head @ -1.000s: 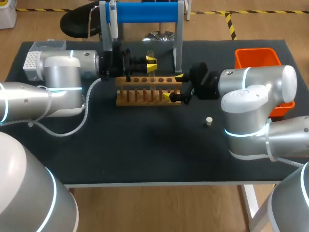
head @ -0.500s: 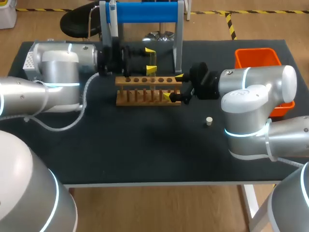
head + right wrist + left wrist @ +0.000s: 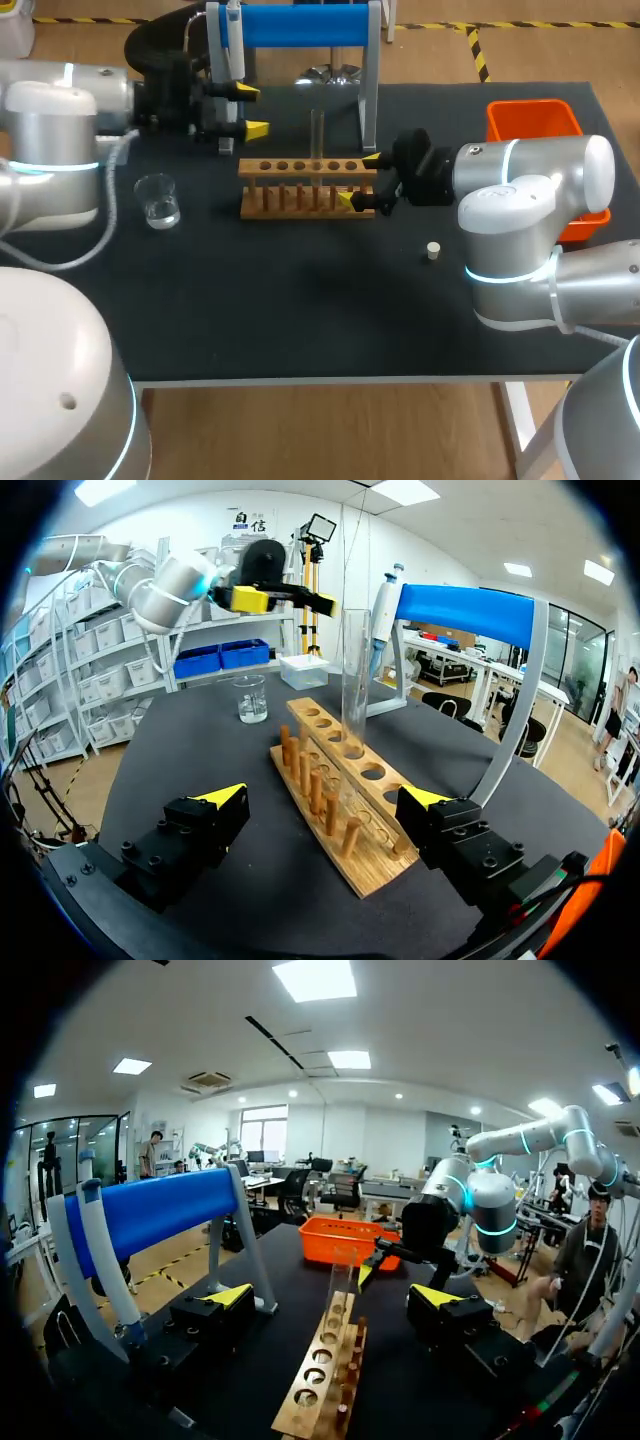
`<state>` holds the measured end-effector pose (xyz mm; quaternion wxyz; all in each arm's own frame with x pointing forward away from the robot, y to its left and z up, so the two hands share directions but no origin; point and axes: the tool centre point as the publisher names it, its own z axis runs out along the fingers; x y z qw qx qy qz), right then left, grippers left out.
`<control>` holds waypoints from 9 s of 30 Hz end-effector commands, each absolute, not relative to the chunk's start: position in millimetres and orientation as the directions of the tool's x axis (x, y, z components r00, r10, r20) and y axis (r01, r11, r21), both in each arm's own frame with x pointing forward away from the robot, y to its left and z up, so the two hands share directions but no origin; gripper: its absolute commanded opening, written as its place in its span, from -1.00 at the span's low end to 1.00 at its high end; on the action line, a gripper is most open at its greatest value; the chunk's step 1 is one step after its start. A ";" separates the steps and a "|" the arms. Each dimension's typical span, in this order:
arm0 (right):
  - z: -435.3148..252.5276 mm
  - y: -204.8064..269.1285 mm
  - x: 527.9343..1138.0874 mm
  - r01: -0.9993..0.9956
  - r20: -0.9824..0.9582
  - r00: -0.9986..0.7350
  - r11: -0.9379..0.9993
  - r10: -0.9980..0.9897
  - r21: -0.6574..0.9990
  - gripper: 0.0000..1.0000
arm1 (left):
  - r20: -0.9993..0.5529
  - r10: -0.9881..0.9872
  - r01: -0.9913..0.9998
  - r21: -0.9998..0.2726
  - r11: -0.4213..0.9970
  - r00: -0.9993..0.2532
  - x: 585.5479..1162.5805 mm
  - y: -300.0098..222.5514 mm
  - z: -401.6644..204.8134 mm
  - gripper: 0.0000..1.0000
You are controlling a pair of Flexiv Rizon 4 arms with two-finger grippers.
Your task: Invert the test tube, pick up the pipette, mount the tip to pipette, aspirate from beaker and dispense into the tube, eject the tip, return the pipette, and cap with the stopper.
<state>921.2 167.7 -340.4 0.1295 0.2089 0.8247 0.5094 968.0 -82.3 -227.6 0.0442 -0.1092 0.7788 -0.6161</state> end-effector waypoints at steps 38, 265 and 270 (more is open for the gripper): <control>-340.2 167.1 921.0 0.213 0.000 -0.879 0.394 0.476 0.894 1.00 | -0.095 -0.973 -0.441 -0.879 0.180 -0.209 1036.8 191.9 -263.9 1.00; -340.2 167.1 921.0 0.213 0.000 -0.879 0.394 0.476 0.894 1.00 | -0.113 -0.928 -0.411 -0.873 0.263 -0.354 1082.3 182.1 -225.0 -1.00; -340.2 167.1 921.0 0.213 0.000 -0.879 0.394 0.476 0.894 1.00 | -0.087 -0.869 -0.412 -0.855 0.316 -0.487 1057.4 159.4 -206.0 -1.00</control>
